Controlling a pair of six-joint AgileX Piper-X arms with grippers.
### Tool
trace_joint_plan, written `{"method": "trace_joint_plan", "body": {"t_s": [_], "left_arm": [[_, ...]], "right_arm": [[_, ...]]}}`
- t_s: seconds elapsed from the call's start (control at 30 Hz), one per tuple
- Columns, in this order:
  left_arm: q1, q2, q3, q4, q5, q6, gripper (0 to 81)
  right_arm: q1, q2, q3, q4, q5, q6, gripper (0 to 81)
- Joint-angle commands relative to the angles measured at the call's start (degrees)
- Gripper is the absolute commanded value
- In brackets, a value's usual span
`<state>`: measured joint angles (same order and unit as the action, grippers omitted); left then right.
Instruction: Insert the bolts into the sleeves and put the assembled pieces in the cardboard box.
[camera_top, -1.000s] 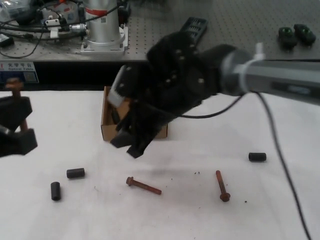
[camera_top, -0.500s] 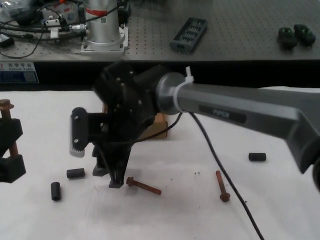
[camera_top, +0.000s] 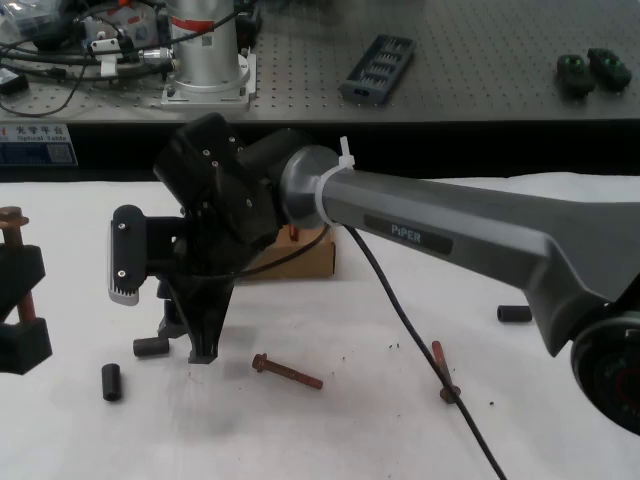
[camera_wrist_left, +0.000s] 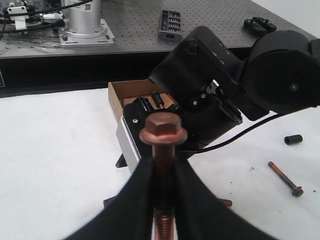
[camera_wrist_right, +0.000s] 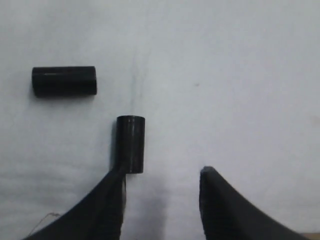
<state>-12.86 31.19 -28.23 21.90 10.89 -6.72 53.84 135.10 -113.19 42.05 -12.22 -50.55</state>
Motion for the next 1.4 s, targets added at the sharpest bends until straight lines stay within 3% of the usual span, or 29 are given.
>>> {"method": "trace_joint_plan", "body": {"t_s": [0.0, 0.7, 1.03, 1.2, 1.37], "left_arm": [[0.2, -0.5, -0.3, -0.5, -0.4, 1.7, 0.6], [0.2, -3.9, -0.3, 2.1, 0.0, 2.5, 0.6], [0.2, -13.0, -0.3, 9.3, -6.1, 5.9, 0.6], [0.2, -13.8, -0.3, 11.6, -6.1, 5.8, 0.6], [0.2, -14.7, -0.3, 11.9, -5.9, 5.8, 0.6]], "right_arm": [[0.3, 0.1, -1.0, 0.1, -0.8, 0.8, 35.3], [1.6, 1.7, -1.2, 0.4, -5.4, 4.5, 34.8], [1.6, 4.0, -1.5, -0.2, -5.3, 5.1, 34.7], [1.6, 4.0, -1.5, -0.8, -5.3, 5.1, 28.2], [1.3, 4.0, -1.5, -0.8, -5.1, 5.9, 28.0]]}}
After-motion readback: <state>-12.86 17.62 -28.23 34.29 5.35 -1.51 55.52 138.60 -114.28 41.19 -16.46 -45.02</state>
